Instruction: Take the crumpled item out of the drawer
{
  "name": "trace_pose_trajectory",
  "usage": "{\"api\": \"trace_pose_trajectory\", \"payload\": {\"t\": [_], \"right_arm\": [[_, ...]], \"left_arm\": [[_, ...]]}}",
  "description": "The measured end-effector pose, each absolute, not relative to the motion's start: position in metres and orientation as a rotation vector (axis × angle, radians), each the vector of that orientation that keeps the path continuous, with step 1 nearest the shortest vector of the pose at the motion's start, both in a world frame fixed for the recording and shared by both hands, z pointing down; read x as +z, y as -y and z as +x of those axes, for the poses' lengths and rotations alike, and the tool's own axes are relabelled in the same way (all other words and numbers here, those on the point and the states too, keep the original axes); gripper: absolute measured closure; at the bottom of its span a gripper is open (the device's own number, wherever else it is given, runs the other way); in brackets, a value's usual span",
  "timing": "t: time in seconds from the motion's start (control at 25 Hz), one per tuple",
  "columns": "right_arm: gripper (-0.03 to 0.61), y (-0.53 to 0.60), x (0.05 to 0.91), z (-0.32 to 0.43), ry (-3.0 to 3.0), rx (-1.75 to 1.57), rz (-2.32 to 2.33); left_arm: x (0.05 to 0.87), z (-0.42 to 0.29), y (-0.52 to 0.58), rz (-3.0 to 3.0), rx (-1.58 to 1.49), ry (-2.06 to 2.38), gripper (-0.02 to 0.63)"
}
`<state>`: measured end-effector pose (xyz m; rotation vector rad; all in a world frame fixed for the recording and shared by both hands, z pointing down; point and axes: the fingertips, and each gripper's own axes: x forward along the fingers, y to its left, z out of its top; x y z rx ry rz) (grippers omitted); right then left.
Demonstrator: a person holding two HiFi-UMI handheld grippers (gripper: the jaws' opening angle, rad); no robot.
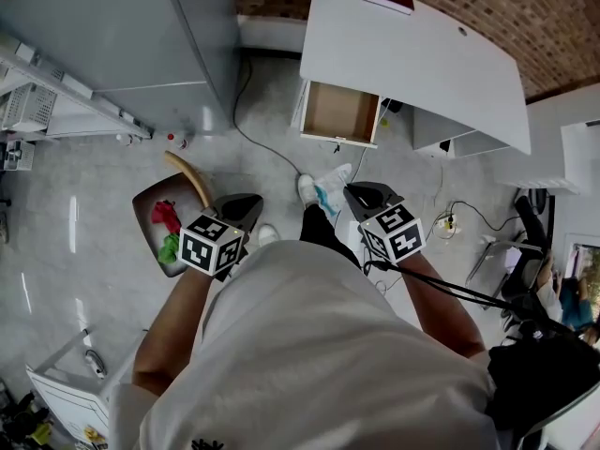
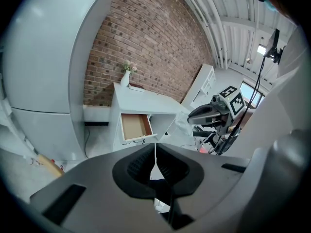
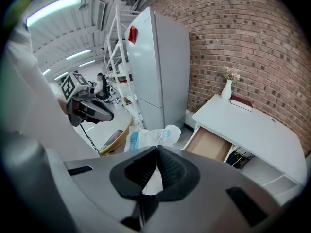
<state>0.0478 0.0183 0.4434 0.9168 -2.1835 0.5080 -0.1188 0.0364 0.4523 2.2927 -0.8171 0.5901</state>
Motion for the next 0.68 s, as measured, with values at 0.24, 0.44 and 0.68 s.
{"api": "trace_pose_trajectory", "payload": {"t": [0.24,0.44,0.68], "right_arm": [[0.549,-0.02,0.446,0.049,2.189,0.52,0.916],[0.549,-0.019,0.447,0.048,2.192,0.529,0.924],[0.549,-0.01,0.447,0.058,2.192,0.526,0.929]], "left_arm": [[0.453,-0.116,-0.036,2.291,0.599,0.813,0.588],[0.456,-0.118,-0.036,2.284,0.611,0.813,0.588],[0.456,-0.112,-0.029,2.278,0.619,0.819,0.588]]}}
